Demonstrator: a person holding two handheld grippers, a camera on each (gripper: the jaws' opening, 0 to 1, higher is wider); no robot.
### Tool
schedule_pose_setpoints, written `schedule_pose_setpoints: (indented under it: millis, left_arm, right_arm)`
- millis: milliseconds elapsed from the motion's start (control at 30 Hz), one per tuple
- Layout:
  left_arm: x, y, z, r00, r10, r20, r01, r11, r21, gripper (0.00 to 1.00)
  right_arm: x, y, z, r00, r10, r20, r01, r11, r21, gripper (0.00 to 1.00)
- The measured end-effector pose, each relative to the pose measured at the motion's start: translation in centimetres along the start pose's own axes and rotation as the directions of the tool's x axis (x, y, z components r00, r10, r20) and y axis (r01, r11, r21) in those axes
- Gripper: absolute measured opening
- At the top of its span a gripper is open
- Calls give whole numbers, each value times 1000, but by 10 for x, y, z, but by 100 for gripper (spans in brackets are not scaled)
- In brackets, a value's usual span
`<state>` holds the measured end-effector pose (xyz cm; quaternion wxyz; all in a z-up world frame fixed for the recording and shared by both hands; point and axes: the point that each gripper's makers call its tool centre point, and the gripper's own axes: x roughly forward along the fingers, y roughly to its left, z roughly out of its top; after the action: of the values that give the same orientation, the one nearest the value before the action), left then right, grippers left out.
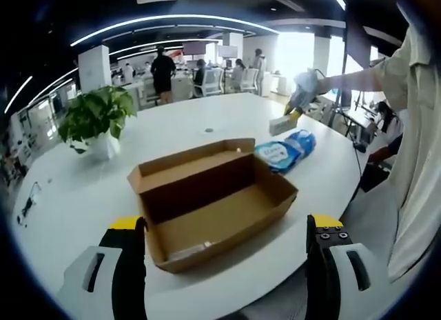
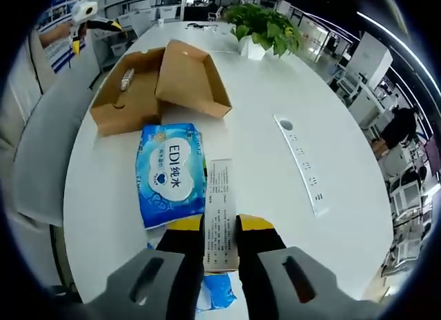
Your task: Operate the shoe box by opening the lid, removing the specified soft item, and placing it in the target area until the item is outside and the box remains undamaged.
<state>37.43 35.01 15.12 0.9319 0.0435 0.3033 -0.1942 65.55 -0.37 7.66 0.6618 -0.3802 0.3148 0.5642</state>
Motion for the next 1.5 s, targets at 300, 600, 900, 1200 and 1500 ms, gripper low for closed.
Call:
schedule_pose_setpoints:
  millis: [300,600,900,1200,1500]
  left_arm:
    - [6,3,-5,1000,9,-25,-9,1000,-16,100]
    - [13,6,-6,999,13,-37,-14,1000,-22,100]
    - [18,2,-7,999,-4,-50,3,1000,-16,100]
    - [18,3,-8,999,-7,-49,6,1000,-17,100]
    - [18,3,-8,999,-1,-50,0,1000,-22,100]
  right_arm:
    - [13,-13,-22,998,23,-60,-25,999,-32,15]
    - [20,-18,-43,994,42,-106,-47,998,-49,15]
    - [22,-26,-63,986,54,-157,-68,994,-85,15]
    - [25,-26,-74,978,53,-204,-80,988,-129,15]
    - [31,-24,-91,966,52,-255,-102,977,-189,15]
